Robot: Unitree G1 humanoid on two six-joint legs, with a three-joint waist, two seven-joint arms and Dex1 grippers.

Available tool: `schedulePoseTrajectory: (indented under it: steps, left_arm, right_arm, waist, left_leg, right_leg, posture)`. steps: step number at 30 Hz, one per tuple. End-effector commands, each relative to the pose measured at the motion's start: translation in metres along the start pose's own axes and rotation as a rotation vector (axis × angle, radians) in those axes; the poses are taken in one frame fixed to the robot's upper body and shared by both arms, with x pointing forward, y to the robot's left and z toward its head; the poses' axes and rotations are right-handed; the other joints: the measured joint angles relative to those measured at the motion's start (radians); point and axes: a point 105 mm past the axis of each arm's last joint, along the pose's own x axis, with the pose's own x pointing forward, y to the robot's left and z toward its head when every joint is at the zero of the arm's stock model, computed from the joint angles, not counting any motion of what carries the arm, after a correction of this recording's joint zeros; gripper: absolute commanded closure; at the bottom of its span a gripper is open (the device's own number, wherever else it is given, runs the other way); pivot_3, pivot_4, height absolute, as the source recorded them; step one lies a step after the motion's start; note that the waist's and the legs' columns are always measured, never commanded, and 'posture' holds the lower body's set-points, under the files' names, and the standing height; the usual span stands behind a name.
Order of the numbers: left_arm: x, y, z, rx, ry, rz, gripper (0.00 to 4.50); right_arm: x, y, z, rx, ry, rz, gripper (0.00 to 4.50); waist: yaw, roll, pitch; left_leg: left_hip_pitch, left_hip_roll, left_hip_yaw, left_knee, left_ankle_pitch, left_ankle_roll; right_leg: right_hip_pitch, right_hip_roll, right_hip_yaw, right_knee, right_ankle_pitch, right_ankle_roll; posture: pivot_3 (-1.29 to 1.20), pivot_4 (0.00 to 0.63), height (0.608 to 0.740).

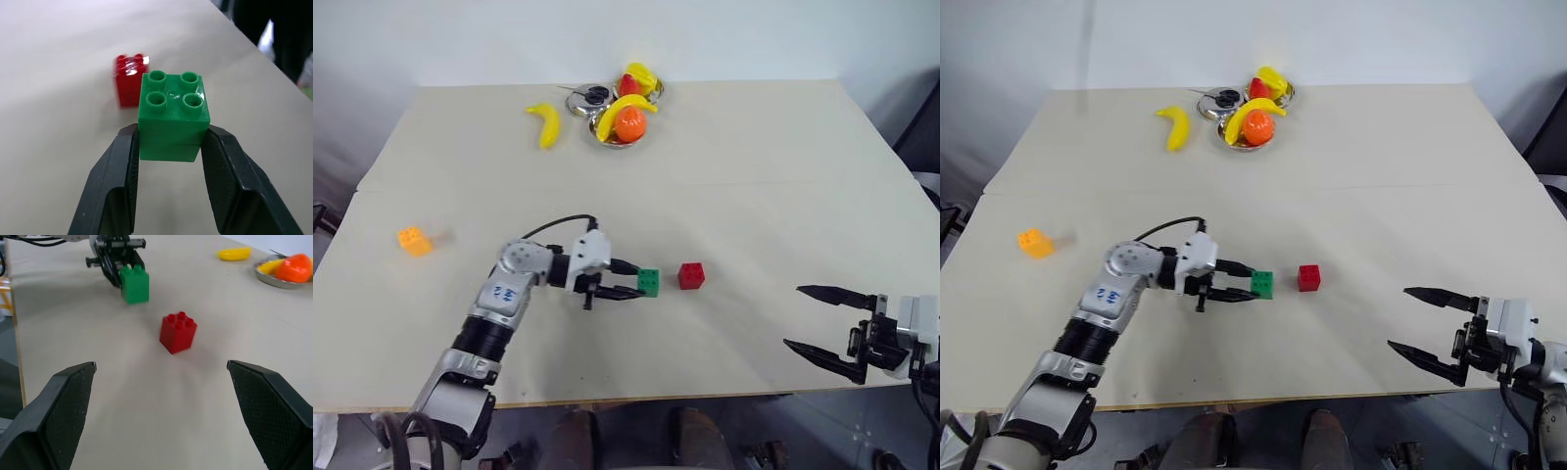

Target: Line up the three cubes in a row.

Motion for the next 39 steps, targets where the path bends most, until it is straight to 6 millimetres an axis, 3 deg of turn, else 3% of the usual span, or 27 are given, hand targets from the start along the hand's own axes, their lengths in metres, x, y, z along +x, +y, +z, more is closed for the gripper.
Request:
schedulePoseTrajectory:
  steps: [1, 11, 17, 26, 34, 39]
  left_arm:
    - [0.001, 0.008, -0.005, 0.010, 0.036, 0.038, 3.04]
    - [-0.005, 0.028, -0.016, 0.016, 0.100, 0.107, 3.04]
    - [-0.007, 0.018, -0.020, 0.021, 0.102, 0.003, 3.04]
    - [-0.023, 0.025, -0.025, 0.000, 0.119, 0.039, 3.04]
    - [-0.022, 0.014, -0.029, -0.042, 0.119, -0.013, 3.04]
    - [-0.029, 0.021, -0.021, -0.035, 0.086, 0.042, 1.40]
  right_arm:
    - [-0.002, -0.002, 0.016, -0.051, -0.031, -0.023, 0.00]
    - [-0.006, 0.001, 0.013, -0.038, -0.010, -0.035, 0.00]
    - [-0.005, 0.001, 0.012, -0.036, -0.010, -0.034, 0.00]
    - [-0.004, 0.000, 0.010, -0.039, -0.009, -0.037, 0.00]
    - [-0.005, 0.000, 0.007, -0.041, -0.010, -0.045, 0.00]
    - [-0.002, -0.002, 0.006, -0.041, -0.016, -0.045, 0.00]
  waist:
    - [-0.001, 0.000, 0.000]
    - [0.011, -0.001, 0.000]
    - [0.009, -0.001, 0.000]
    - [0.006, -0.001, 0.000]
    - [0.006, -0.001, 0.000]
    - [0.007, -0.001, 0.000]
  left_leg:
    - [0.000, 0.000, 0.000, 0.000, 0.000, 0.000]
    - [-0.001, 0.000, 0.000, 0.002, -0.001, 0.001]
    - [-0.001, 0.000, 0.000, 0.002, -0.001, 0.001]
    - [-0.001, 0.000, 0.000, 0.002, -0.001, 0.002]
    - [-0.001, 0.000, 0.000, 0.002, -0.001, 0.002]
    - [-0.001, 0.000, 0.000, 0.002, -0.001, 0.002]
  right_leg:
    - [0.000, 0.000, 0.000, 0.000, 0.000, 0.000]
    - [0.001, 0.000, 0.000, -0.004, 0.001, 0.000]
    - [0.001, 0.000, 0.000, -0.004, 0.001, 0.001]
    - [0.001, 0.000, 0.000, -0.003, 0.001, 0.001]
    - [0.001, 0.000, 0.000, -0.002, 0.001, 0.001]
    - [0.001, 0.000, 0.000, -0.003, 0.001, 0.001]
  posture:
    - [0.00, 0.150, 0.740]
    - [0.00, 0.150, 0.740]
    - [0.00, 0.150, 0.740]
    - [0.00, 0.150, 0.740]
    - [0.00, 0.150, 0.740]
    - [0.00, 0.150, 0.740]
